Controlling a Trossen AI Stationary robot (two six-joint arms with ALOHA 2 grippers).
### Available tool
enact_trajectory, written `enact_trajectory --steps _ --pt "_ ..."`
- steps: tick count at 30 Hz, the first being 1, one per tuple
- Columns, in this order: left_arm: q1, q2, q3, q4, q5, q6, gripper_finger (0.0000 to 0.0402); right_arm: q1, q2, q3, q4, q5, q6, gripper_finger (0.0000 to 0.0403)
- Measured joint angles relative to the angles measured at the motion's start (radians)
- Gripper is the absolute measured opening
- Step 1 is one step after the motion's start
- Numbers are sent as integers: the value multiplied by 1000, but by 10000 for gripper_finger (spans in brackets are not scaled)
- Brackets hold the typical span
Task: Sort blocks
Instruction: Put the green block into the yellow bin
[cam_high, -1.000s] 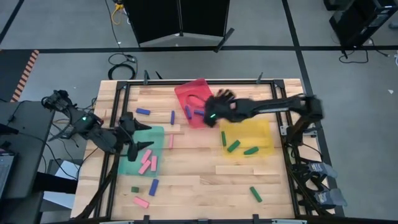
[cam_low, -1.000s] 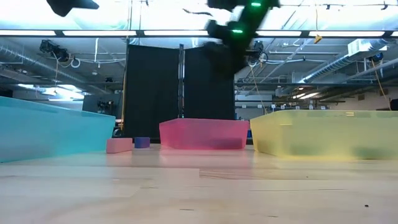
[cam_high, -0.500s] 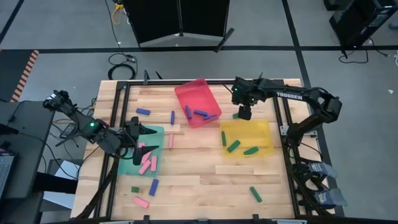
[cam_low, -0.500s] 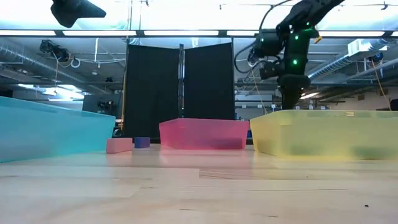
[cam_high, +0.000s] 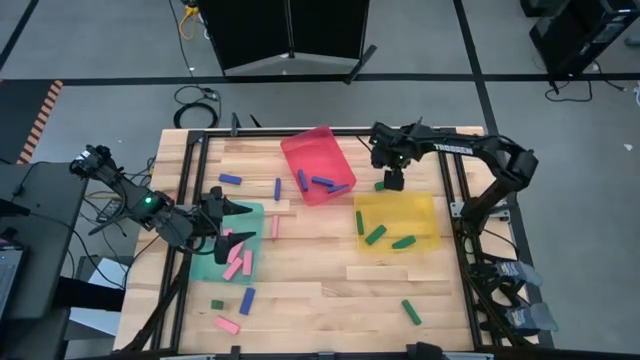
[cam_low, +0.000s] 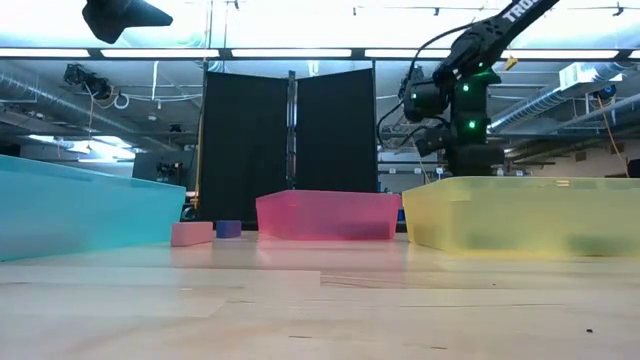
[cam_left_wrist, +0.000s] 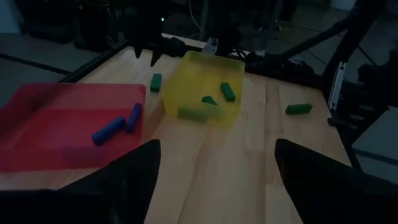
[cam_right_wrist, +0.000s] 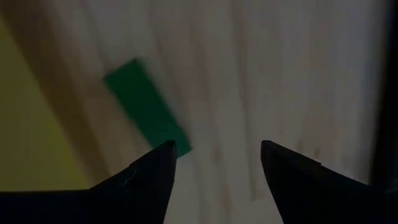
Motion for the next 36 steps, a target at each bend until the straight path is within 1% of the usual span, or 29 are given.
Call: enact_trajectory --steps 4,6,9,13,20,25,30,36 --pt "0 0 0 1 -1 0 323 -11 -78 0 41 -19 15 239" --pt "0 0 0 1 -5 0 323 -11 -106 0 26 -25 -9 236" --pt "0 0 0 1 -6 0 323 -11 -109 0 -17 -43 -47 237" --pt "0 0 0 6 -11 0 323 -13 -62 0 -58 -83 -81 243" --pt "0 0 1 27 -17 0 323 -13 41 0 -39 -116 -122 246" --pt "0 0 1 26 -17 -5 323 -13 110 0 -31 -117 -145 245" --pt "0 0 1 26 -17 -5 323 -13 152 0 -14 -128 -157 247" --pt "0 0 1 26 -18 -5 323 -13 193 0 -5 -135 -177 240"
